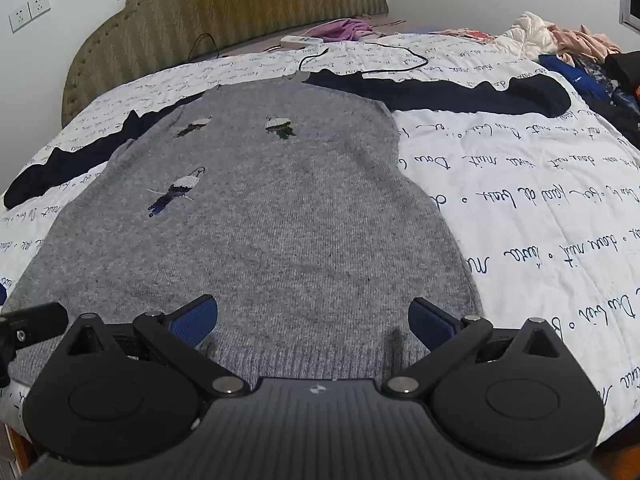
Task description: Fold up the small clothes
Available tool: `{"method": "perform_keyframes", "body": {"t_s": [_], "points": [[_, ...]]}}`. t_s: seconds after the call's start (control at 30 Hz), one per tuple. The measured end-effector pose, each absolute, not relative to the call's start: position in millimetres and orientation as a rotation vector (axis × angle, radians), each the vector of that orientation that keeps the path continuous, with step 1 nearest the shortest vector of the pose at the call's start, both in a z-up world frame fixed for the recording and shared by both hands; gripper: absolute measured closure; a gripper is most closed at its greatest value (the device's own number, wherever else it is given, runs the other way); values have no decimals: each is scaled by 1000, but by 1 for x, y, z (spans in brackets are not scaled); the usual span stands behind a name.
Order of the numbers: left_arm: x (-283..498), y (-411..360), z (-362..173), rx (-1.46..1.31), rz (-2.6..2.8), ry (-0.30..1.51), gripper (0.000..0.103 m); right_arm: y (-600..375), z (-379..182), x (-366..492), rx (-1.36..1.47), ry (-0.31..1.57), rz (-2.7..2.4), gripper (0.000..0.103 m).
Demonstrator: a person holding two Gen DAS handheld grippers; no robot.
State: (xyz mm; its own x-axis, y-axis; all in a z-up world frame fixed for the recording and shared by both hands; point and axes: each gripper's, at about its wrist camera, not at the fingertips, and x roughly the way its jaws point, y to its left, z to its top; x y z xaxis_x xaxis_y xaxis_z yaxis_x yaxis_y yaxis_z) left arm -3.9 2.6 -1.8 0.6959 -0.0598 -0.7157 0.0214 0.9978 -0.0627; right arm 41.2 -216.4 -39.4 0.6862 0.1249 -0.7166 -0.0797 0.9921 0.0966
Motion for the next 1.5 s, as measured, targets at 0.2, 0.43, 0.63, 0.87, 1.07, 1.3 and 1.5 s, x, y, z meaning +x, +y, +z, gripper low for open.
{"method": "perform_keyframes", "body": {"t_s": [0.2, 0.43, 0.63, 0.87, 1.07, 1.3, 1.5], "points": [[7, 2, -12, -85, -41, 866, 0, -217, -42, 43, 62, 806, 109, 0], [6, -3, -13, -39, -58, 799, 0, -221, -48, 47, 71, 807, 112, 0], [12, -9, -22, -4, -69, 838, 0, -222, -47, 52, 76, 823, 116, 0], [29, -6, -23, 1, -58, 843, 0, -224, -50, 62, 66, 834, 113, 0], [57, -3, -29, -52, -57, 894, 0, -225, -51, 80, 58, 836, 116, 0], [84, -11, -37, -33, -46, 927, 0, -229, -54, 102, 61, 847, 112, 0], [104, -9, -40, -45, -23, 937, 0, -231, -57, 120, 52, 852, 113, 0]]}}
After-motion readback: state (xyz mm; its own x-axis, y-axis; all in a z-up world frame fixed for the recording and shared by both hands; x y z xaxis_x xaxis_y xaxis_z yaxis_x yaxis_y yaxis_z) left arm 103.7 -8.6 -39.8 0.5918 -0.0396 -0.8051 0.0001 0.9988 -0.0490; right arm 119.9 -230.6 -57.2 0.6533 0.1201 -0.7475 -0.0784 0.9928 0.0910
